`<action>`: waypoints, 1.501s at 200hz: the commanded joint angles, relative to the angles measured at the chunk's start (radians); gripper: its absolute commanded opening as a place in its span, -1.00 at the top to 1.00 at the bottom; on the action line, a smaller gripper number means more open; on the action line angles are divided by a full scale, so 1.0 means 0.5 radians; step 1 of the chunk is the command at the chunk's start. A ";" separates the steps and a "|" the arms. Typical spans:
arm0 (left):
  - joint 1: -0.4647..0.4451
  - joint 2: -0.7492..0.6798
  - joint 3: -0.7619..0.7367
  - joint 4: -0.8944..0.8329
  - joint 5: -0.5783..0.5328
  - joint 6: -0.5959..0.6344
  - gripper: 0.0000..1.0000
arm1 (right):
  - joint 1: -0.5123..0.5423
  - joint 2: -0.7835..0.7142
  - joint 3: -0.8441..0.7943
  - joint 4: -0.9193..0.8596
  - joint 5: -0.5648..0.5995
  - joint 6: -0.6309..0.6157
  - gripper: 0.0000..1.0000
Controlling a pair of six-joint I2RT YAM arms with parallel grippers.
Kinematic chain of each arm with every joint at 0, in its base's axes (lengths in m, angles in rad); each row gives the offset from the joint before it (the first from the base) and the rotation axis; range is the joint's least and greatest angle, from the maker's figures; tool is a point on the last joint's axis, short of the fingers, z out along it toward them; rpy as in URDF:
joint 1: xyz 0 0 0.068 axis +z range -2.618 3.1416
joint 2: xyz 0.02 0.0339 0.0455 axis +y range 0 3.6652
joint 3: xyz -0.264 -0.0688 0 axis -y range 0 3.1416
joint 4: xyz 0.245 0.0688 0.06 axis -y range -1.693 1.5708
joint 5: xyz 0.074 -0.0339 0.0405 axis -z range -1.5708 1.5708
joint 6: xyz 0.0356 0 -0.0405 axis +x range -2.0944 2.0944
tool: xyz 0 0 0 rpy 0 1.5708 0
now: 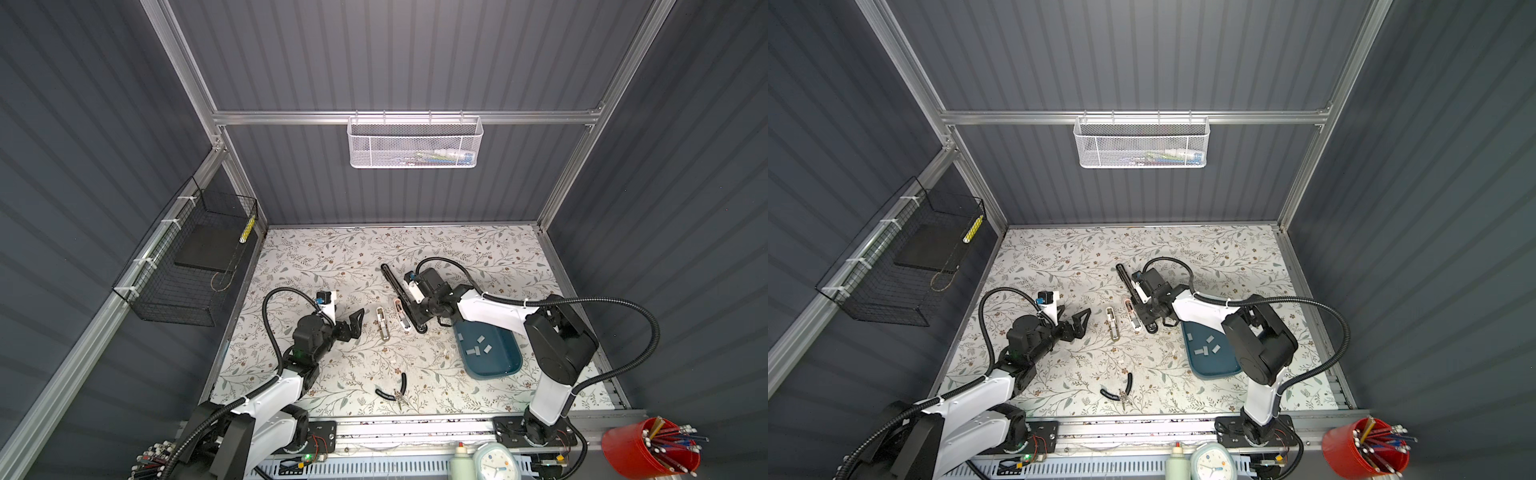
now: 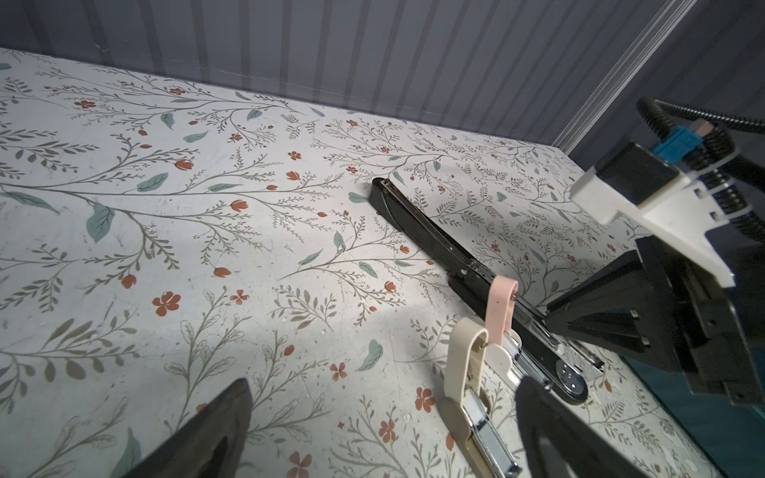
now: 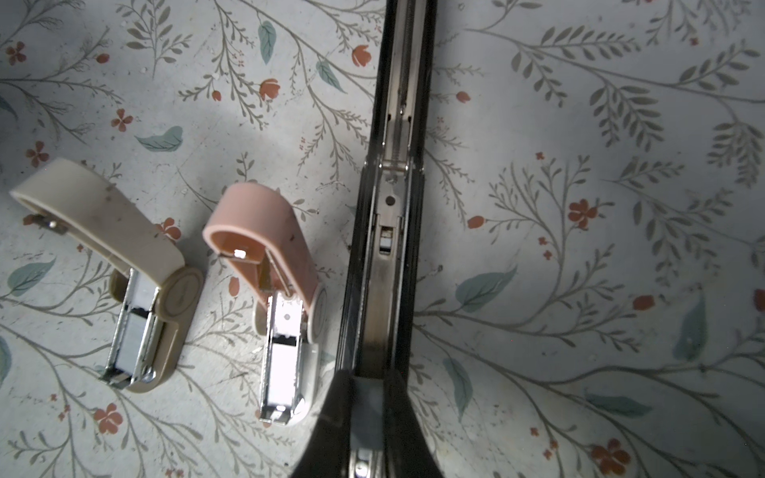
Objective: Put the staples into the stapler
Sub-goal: 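Lower the staple strip into the black stapler's open channel with the right gripper, then release the strip and lift the right gripper back toward the teal tray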
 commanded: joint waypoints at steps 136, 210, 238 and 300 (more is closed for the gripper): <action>0.002 -0.005 -0.002 0.043 0.023 0.040 -0.99 | 0.007 -0.019 -0.064 -0.100 -0.014 0.103 0.93; 0.002 0.000 0.001 0.043 0.024 0.042 -0.99 | 0.036 -0.086 -0.116 -0.124 0.019 0.126 0.79; 0.002 0.000 -0.002 0.046 0.026 0.044 -0.98 | 0.044 -0.106 -0.142 -0.127 0.051 0.132 0.68; 0.002 0.005 -0.002 0.053 0.020 0.043 -0.98 | 0.060 -0.169 -0.179 -0.134 0.089 0.123 0.49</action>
